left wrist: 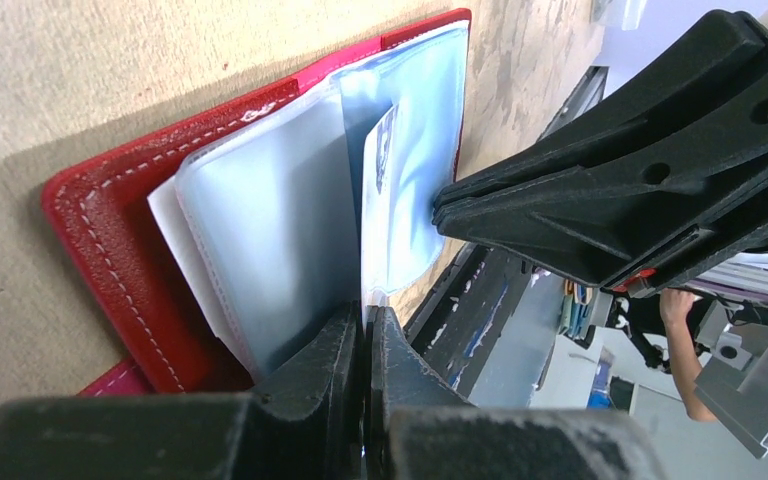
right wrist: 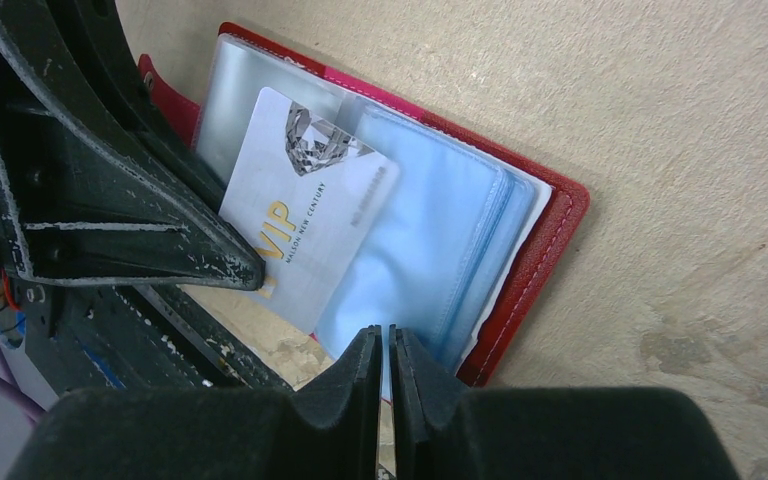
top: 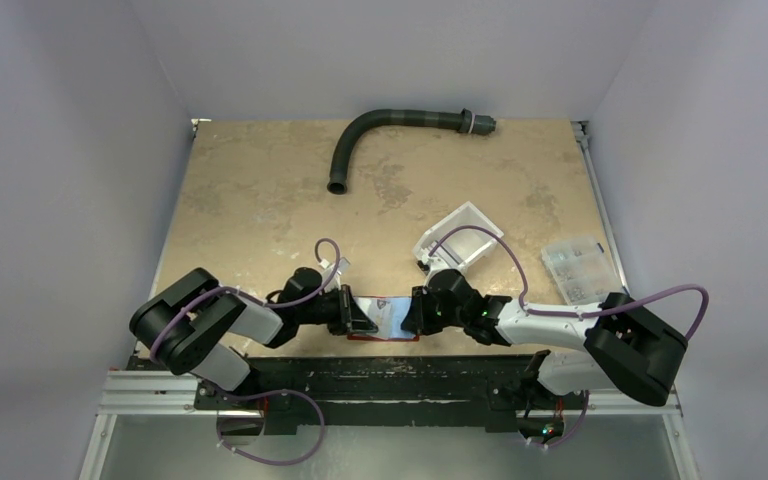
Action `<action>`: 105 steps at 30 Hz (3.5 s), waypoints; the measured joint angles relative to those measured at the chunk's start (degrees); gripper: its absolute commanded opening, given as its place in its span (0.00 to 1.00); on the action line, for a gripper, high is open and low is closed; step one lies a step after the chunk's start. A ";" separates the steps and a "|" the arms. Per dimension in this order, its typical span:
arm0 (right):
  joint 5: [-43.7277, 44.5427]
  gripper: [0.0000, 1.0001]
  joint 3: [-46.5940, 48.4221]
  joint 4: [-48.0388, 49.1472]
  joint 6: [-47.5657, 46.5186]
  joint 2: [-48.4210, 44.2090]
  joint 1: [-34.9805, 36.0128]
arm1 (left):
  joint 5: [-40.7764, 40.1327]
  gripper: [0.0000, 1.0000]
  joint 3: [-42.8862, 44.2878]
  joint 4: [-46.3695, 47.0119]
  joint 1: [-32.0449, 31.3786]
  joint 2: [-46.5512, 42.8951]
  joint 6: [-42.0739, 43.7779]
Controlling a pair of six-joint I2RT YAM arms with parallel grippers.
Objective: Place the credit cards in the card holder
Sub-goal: Insert the credit card into the card holder.
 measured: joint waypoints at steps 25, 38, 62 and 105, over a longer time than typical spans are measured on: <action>0.00 0.16 0.00 0.00 0.00 0.02 0.00 | 0.13 0.00 3.26 -1.97 1.01 1.55 0.37; 2.03 0.42 1.70 -7.65 0.55 -3.96 0.00 | -4.09 0.37 2.84 -5.16 -1.36 -1.25 0.28; 3.34 0.20 3.08 -8.61 3.10 -0.02 -2.58 | -33.48 0.82 21.68 -36.57 -19.50 -5.07 9.42; -2.89 0.18 1.81 -2.21 -0.35 1.36 -5.49 | -37.18 0.91 23.61 -48.30 -22.18 -9.33 15.78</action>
